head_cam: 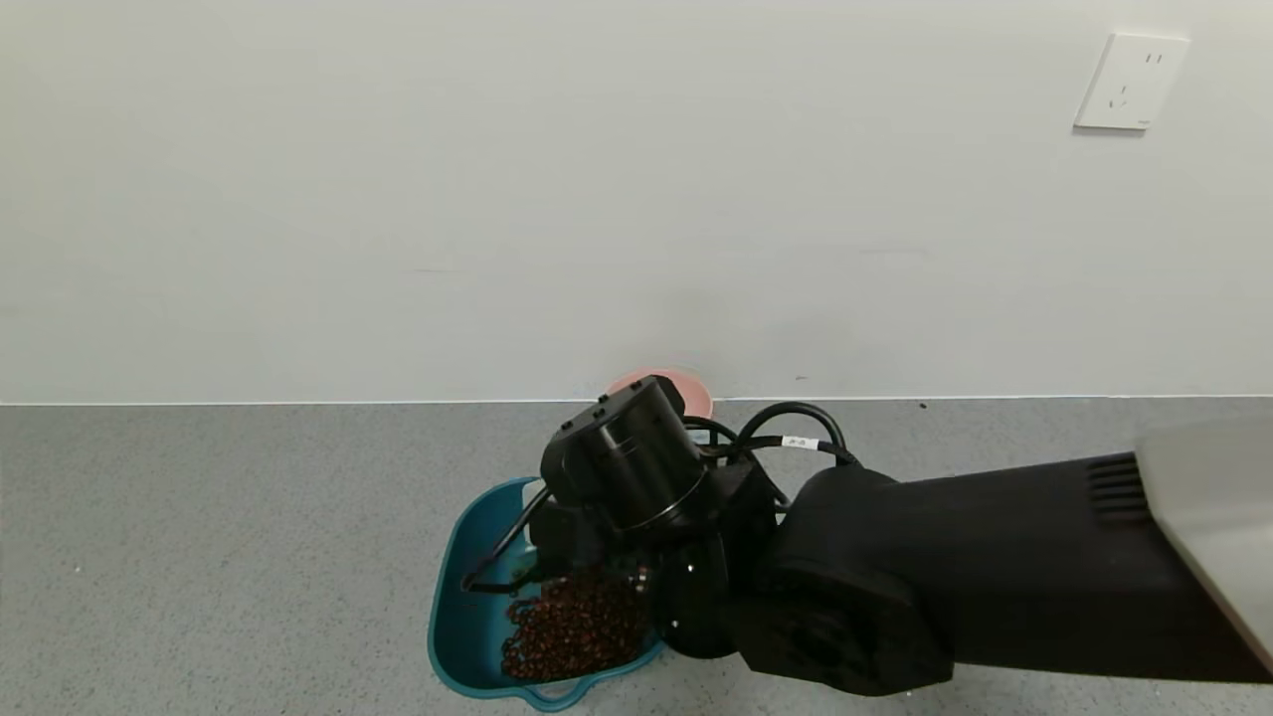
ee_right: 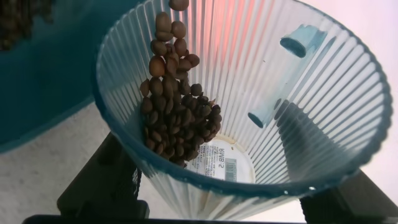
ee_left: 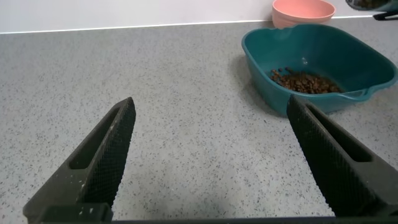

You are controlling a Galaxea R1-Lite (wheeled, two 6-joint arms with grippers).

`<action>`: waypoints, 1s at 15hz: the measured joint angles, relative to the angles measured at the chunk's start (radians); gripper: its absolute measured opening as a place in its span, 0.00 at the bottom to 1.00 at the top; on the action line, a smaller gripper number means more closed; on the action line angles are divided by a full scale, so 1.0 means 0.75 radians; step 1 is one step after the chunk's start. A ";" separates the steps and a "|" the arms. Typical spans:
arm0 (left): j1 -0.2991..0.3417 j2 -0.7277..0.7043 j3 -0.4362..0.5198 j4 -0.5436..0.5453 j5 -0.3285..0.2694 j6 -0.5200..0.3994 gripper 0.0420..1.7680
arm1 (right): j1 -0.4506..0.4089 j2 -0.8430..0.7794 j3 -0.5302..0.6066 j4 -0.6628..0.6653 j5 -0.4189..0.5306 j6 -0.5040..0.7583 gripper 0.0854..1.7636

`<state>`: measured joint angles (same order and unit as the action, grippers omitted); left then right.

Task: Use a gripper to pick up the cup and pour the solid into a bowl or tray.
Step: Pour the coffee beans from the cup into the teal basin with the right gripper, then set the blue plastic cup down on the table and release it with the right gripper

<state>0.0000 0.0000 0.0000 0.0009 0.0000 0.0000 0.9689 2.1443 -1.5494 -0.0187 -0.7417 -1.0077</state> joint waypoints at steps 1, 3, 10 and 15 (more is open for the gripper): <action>0.000 0.000 0.000 0.001 0.000 0.000 0.99 | -0.018 -0.009 0.000 0.001 0.027 0.062 0.77; 0.000 0.000 0.000 0.000 0.000 0.000 0.99 | -0.064 -0.027 -0.011 0.003 0.086 0.170 0.77; 0.000 0.000 0.000 -0.001 0.000 0.000 0.99 | -0.211 -0.117 0.023 0.014 0.327 0.706 0.77; 0.000 0.000 0.000 0.001 0.000 0.000 0.99 | -0.251 -0.223 0.160 -0.014 0.418 1.122 0.77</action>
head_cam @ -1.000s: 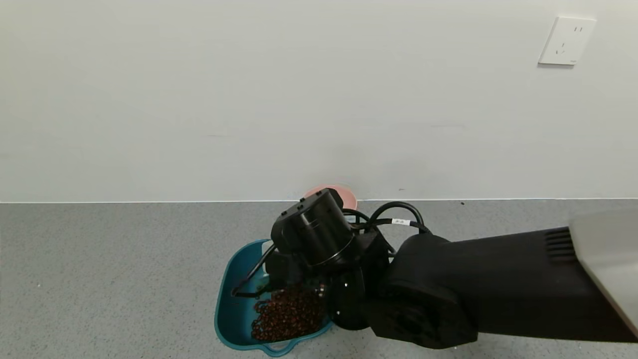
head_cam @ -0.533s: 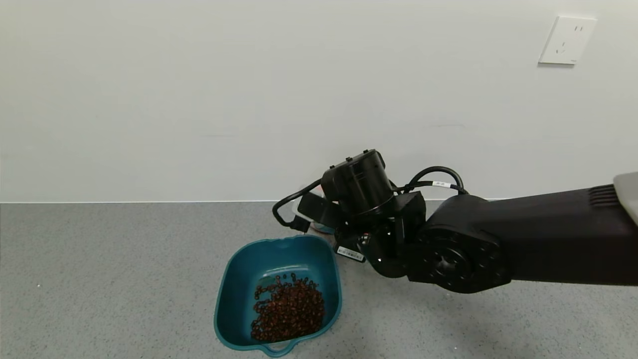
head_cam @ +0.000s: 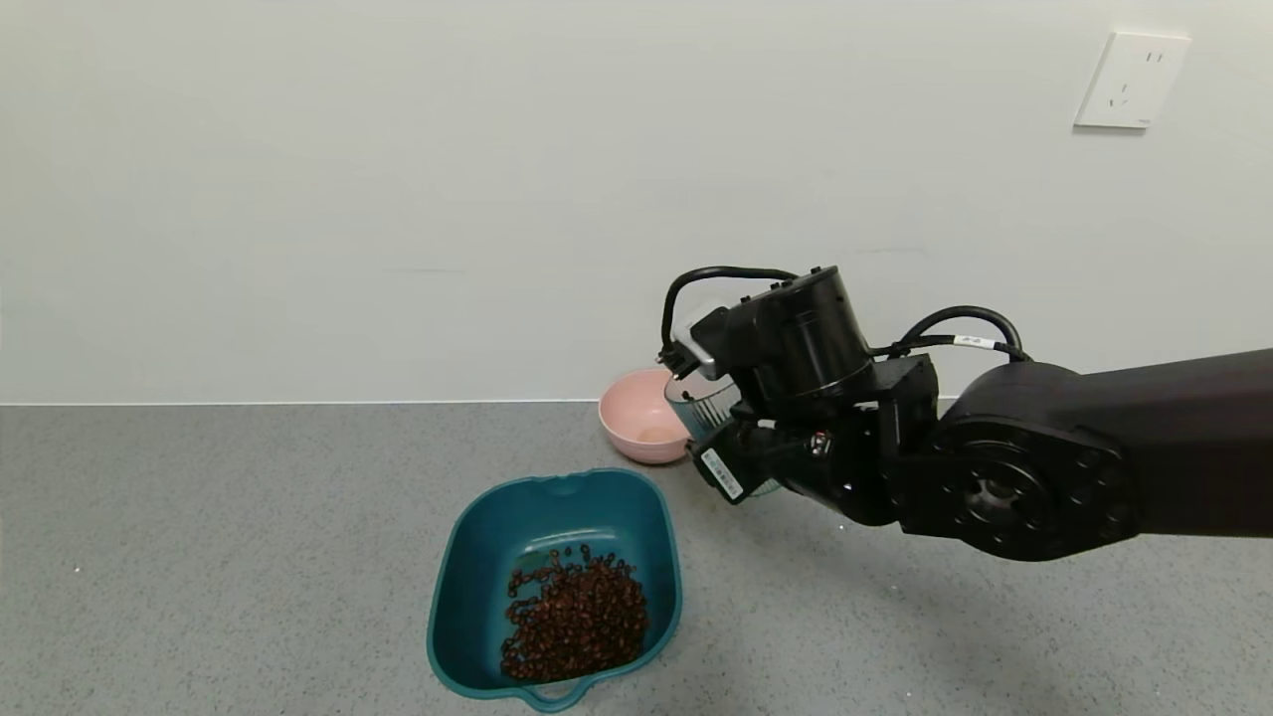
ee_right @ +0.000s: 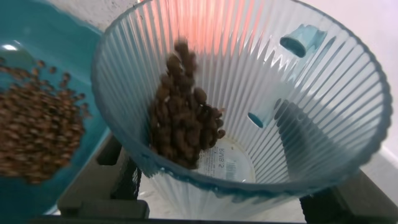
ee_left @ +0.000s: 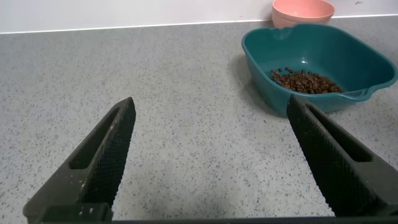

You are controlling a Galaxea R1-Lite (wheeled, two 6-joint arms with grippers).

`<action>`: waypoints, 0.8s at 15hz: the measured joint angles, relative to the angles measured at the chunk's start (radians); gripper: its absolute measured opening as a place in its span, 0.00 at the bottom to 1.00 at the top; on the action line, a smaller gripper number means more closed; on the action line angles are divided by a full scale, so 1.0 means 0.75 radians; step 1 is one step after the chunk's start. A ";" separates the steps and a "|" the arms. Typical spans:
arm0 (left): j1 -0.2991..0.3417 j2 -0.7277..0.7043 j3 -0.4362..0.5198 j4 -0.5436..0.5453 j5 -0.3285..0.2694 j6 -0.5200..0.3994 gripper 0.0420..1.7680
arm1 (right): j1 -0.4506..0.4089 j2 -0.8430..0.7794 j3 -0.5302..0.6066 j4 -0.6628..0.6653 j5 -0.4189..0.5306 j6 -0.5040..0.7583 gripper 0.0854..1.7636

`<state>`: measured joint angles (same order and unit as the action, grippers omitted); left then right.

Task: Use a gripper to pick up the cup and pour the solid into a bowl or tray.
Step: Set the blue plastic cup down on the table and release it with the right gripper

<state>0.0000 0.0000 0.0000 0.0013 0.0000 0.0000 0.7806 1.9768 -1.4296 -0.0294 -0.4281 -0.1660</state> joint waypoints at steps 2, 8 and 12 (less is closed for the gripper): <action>0.000 0.000 0.000 -0.001 0.000 0.000 0.99 | -0.016 -0.045 0.067 -0.022 0.007 0.127 0.77; 0.000 0.000 0.000 -0.001 0.000 0.000 0.99 | -0.071 -0.144 0.424 -0.531 0.011 0.219 0.77; 0.000 0.000 0.000 -0.001 -0.001 0.000 0.99 | -0.152 -0.164 0.622 -0.849 0.004 0.224 0.77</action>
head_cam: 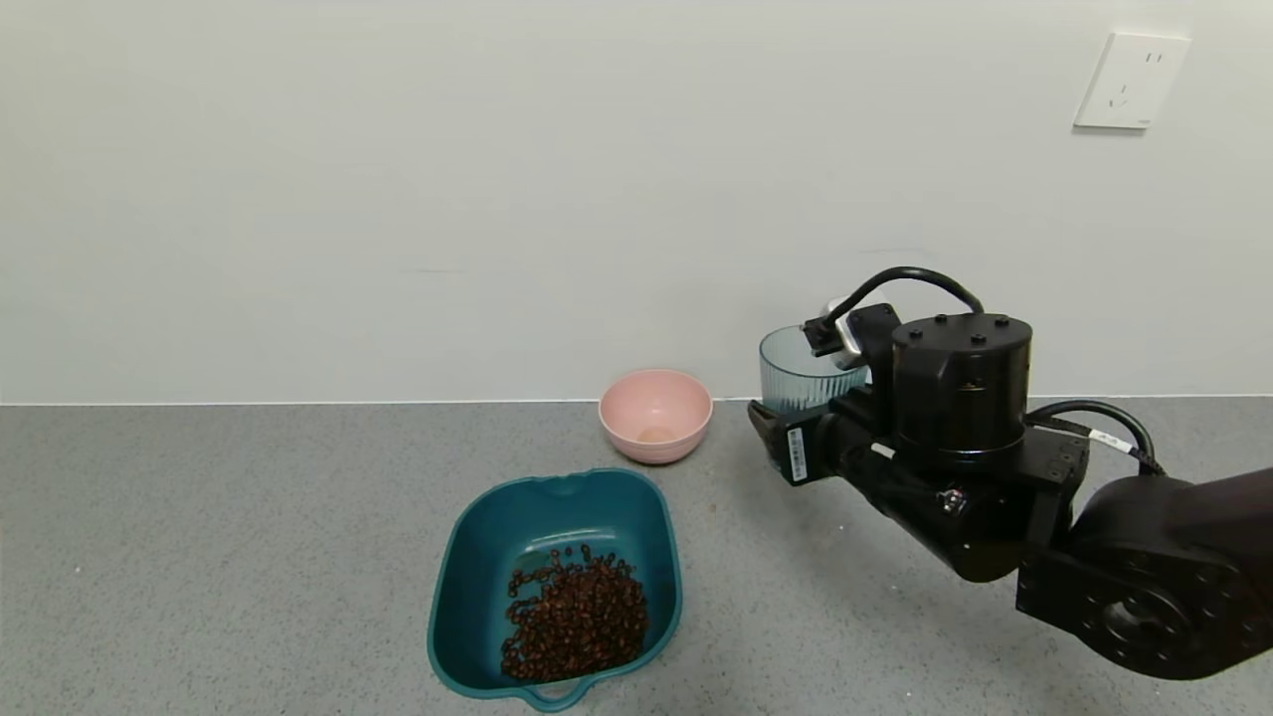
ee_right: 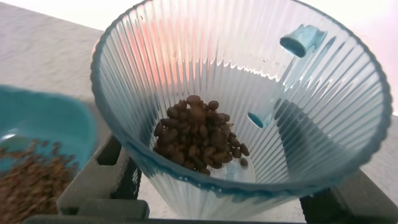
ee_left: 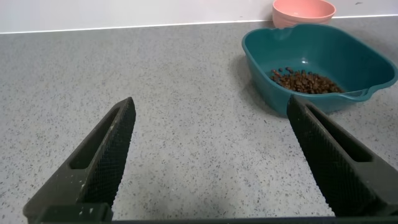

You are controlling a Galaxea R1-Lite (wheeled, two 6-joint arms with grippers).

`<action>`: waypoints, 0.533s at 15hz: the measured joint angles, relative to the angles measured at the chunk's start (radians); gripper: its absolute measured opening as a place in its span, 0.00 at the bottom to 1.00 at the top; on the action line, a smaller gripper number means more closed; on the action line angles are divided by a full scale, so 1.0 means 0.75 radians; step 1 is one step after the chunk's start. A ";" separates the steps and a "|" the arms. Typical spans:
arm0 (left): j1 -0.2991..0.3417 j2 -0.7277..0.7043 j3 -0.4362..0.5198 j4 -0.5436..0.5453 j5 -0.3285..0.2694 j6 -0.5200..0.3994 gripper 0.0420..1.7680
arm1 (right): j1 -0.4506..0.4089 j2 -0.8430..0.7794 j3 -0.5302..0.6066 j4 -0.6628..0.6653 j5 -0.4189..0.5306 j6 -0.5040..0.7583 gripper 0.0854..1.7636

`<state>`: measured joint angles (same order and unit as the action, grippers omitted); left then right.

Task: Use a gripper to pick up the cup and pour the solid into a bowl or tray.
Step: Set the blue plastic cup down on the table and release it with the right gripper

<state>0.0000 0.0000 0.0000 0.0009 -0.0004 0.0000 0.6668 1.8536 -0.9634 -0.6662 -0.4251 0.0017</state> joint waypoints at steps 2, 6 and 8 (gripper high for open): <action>0.000 0.000 0.000 0.001 0.001 0.000 0.99 | -0.034 0.017 0.043 -0.081 -0.005 0.000 0.77; 0.000 0.000 0.000 0.000 0.001 0.000 0.99 | -0.101 0.111 0.081 -0.248 -0.005 0.000 0.77; 0.000 0.000 0.000 0.000 0.001 0.000 0.99 | -0.132 0.188 0.086 -0.299 -0.005 0.000 0.77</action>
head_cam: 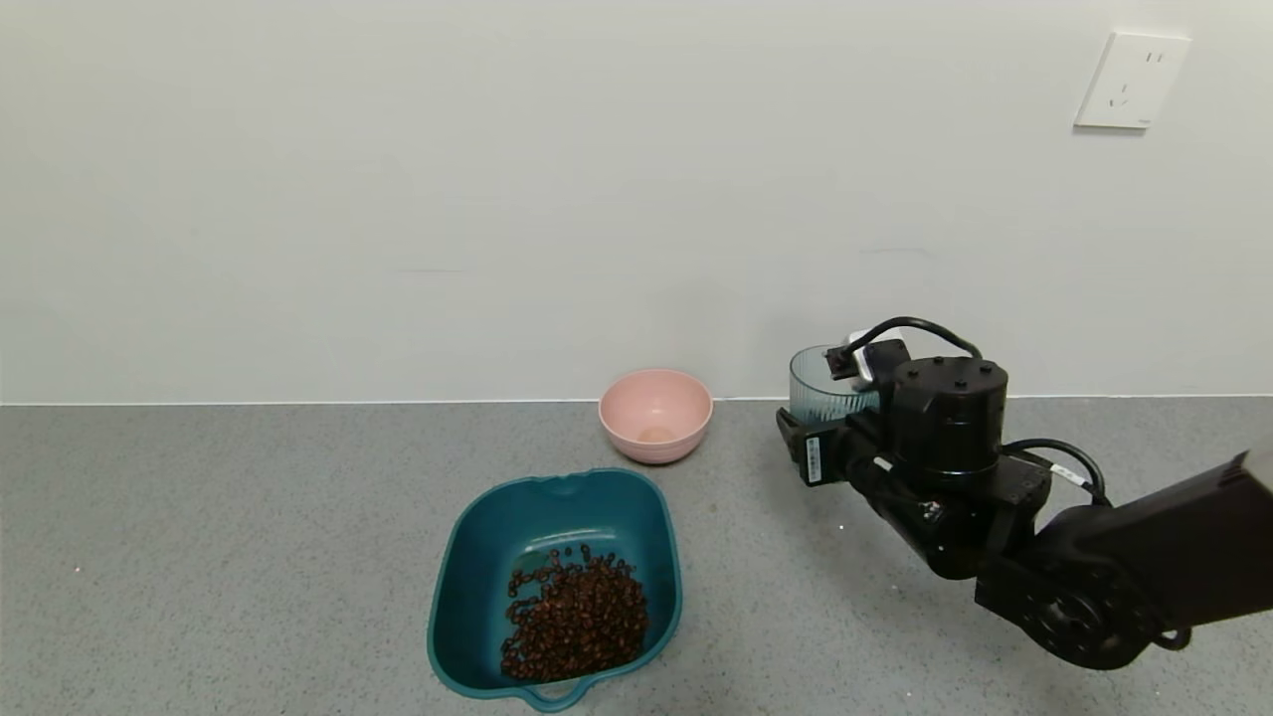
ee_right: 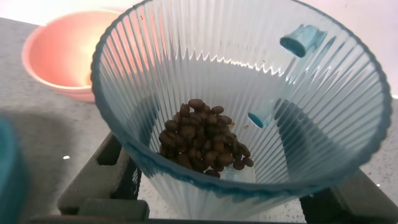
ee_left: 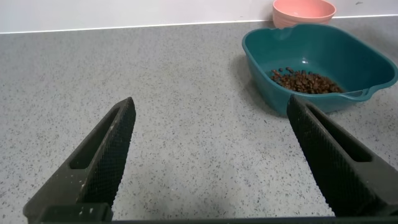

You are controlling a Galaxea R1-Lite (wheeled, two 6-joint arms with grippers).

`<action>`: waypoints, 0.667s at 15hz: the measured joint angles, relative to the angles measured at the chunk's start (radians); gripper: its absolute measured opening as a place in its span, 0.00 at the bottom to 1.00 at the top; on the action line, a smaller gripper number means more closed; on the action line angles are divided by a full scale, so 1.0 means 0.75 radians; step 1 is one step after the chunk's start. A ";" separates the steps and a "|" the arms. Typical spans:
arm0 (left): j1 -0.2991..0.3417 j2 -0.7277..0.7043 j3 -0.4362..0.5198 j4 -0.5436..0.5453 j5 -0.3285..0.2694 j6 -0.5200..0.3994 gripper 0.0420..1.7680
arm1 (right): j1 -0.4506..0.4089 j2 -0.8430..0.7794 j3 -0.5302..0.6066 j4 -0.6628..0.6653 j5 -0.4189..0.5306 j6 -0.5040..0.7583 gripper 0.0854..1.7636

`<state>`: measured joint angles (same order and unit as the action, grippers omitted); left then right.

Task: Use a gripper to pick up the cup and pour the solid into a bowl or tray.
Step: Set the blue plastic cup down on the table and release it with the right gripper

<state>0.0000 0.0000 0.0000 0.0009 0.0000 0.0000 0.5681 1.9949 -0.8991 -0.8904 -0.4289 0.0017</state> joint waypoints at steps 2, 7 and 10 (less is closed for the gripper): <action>0.000 0.000 0.000 0.001 0.000 0.000 0.99 | -0.033 0.086 -0.008 -0.065 0.001 -0.002 0.77; 0.000 0.000 0.000 0.000 0.000 0.000 0.99 | -0.062 0.268 -0.081 -0.151 0.001 -0.001 0.77; 0.000 0.000 0.000 0.001 0.000 0.000 0.99 | -0.062 0.357 -0.151 -0.169 0.001 -0.001 0.77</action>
<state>0.0000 0.0000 0.0000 0.0013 0.0000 0.0000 0.5213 2.2626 -1.0121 -1.0174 -0.4285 0.0009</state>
